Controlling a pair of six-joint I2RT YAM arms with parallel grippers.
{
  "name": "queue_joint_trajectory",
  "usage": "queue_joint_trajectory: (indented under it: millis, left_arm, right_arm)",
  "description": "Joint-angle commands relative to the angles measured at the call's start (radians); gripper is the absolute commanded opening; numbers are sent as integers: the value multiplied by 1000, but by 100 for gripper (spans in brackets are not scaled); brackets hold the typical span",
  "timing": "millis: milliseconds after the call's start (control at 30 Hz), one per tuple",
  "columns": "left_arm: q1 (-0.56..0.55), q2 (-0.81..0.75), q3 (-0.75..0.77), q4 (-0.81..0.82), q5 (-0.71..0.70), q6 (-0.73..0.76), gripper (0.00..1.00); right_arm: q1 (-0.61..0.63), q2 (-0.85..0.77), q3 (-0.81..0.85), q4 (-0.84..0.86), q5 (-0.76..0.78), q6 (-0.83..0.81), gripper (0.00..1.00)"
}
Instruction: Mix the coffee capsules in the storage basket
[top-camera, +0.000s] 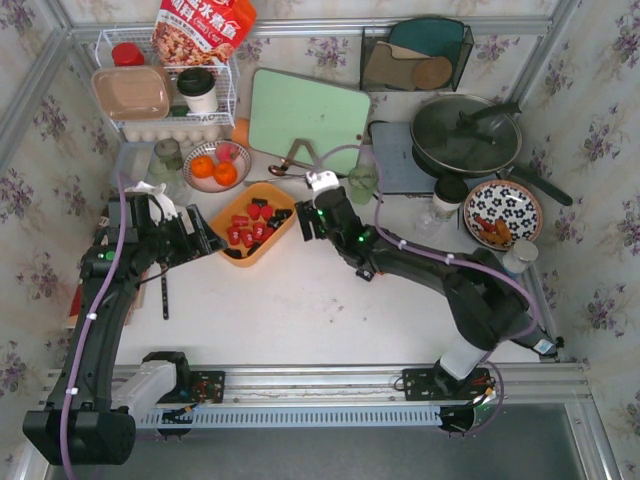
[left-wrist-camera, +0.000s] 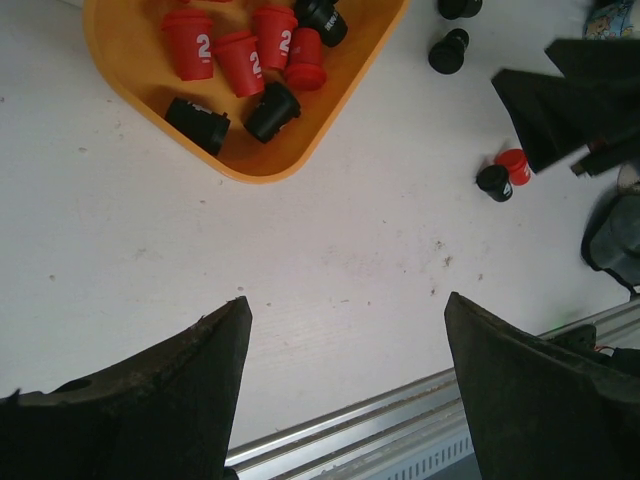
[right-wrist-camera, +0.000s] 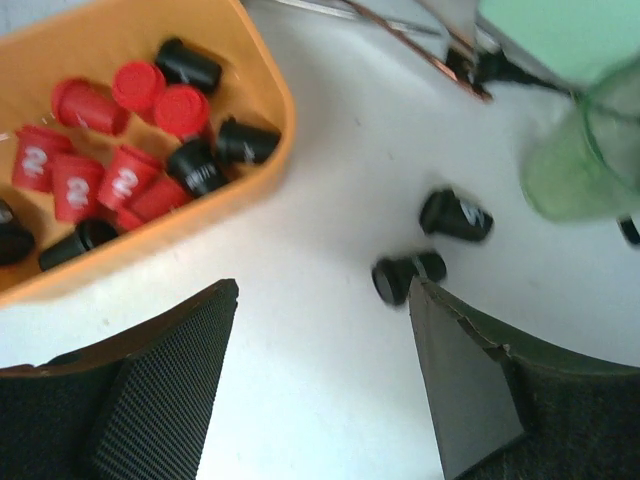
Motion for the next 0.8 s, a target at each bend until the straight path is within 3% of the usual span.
queue_joint_trajectory:
  millis: [0, 467, 767]
  left_arm:
    - [4, 6, -4, 28, 11, -5, 81]
    - [16, 29, -5, 29, 13, -11, 81]
    - [23, 41, -7, 30, 16, -14, 82]
  right_arm:
    - [1, -120, -142, 2, 74, 63, 76]
    - [1, -428, -480, -134, 99, 212, 70]
    - [1, -433, -568, -91, 68, 200, 66]
